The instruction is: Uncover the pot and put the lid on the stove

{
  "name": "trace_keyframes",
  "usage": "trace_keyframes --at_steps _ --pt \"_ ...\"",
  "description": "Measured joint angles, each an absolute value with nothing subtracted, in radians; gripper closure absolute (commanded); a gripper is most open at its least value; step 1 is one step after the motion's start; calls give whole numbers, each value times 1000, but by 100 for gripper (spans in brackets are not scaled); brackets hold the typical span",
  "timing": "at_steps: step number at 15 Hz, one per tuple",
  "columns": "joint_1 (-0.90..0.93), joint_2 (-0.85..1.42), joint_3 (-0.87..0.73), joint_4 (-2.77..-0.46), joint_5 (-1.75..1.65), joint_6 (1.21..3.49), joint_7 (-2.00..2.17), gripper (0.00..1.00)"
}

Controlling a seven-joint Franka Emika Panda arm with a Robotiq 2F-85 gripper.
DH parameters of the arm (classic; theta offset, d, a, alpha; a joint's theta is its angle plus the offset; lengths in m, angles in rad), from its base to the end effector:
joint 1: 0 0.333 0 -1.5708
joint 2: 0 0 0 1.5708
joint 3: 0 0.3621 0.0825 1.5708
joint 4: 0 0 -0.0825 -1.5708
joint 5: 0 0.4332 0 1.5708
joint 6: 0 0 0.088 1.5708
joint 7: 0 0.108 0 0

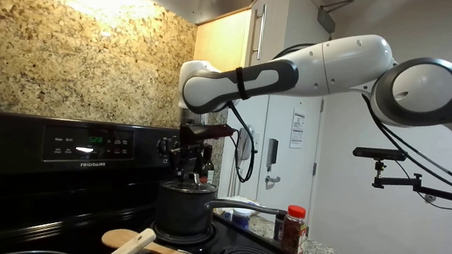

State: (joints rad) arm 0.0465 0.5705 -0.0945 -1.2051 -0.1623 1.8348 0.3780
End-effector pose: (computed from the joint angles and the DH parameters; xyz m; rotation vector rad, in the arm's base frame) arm 0.7994 -0.0318 0.4864 2.8922 -0.5440 0.1405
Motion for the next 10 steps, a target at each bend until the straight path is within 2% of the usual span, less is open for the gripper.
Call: trace_keyframes --at_steps 4,6,8,10 --pt "24 573 -99 -1189 -114 1827 378 88" --pt "-2 572 -100 -1182 -67 1827 379 93" --pt "-26 571 -101 -1179 -30 1827 379 88" --pt "-42 571 -102 -1178 -3 1827 379 88"
